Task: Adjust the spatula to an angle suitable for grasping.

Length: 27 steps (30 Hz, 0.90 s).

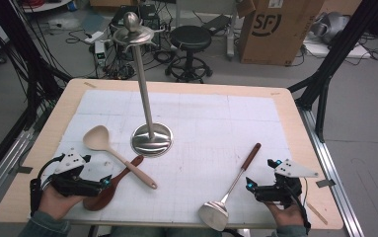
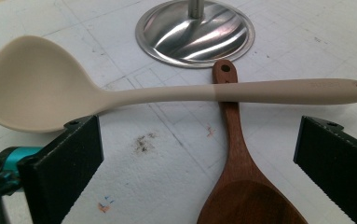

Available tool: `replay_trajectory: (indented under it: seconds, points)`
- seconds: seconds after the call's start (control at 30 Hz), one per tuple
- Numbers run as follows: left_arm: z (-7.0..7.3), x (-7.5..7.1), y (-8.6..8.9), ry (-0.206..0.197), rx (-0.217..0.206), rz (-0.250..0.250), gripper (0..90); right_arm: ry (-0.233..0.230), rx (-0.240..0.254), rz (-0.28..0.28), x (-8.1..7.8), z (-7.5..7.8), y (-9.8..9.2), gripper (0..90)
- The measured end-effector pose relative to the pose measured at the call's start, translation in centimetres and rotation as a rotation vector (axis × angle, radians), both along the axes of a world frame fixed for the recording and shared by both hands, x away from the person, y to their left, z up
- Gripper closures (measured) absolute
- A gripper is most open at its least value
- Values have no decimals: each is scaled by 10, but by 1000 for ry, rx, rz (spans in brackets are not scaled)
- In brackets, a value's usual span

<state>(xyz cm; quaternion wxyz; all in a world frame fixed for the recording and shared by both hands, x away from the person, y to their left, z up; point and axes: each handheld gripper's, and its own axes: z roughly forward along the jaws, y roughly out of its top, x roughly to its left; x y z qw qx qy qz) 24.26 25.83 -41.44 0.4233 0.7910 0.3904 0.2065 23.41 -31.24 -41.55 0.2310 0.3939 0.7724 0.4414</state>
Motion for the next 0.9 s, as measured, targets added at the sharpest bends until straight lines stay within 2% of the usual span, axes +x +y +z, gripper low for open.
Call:
replay_trajectory:
  seconds: [0.6,0.9]
  points:
    - [-1,0,0,1,0,-1,20,2,0,-1,2,-1,0,2]
    - [0,-2,3,-1,0,8,19,14,-6,20,3,0,4,2]
